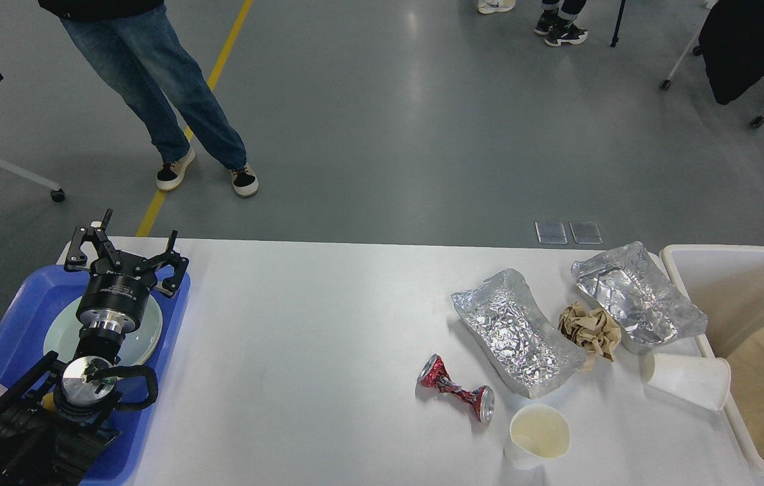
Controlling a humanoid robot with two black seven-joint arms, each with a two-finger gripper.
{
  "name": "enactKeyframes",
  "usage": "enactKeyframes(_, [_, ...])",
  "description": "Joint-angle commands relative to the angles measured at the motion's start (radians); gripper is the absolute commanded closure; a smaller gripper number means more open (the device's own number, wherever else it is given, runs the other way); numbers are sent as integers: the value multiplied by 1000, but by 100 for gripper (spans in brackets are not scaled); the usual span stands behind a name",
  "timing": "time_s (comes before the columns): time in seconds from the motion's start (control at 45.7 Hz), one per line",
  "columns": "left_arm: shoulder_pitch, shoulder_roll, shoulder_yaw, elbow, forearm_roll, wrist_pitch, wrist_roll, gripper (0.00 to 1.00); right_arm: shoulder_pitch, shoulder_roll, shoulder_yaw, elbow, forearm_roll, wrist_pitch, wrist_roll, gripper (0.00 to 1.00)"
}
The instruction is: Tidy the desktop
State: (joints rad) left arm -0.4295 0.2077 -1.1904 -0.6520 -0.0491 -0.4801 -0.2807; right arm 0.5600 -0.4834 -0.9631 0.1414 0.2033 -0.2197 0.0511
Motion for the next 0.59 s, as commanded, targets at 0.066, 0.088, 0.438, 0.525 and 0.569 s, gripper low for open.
enactKeyframes(0.066, [0, 1, 0, 0, 0, 0, 0, 4, 14, -1, -2, 10, -2, 11, 4, 0])
enactKeyframes(0.088, [0, -1, 0, 0, 0, 0, 0, 4, 15, -1, -2, 11, -2, 11, 4, 0])
enactKeyframes(0.438, [0, -1, 0, 0, 0, 0, 0, 4, 306, -86, -48, 187, -54, 230, -34, 0])
enactKeyframes(0.525, [0, -1, 0, 0, 0, 0, 0, 4, 429, -106, -111, 286, -99, 313, -56, 0])
enactKeyframes(0.569, [0, 1, 0, 0, 0, 0, 0, 4, 490, -110, -152, 348, -120, 345, -56, 0])
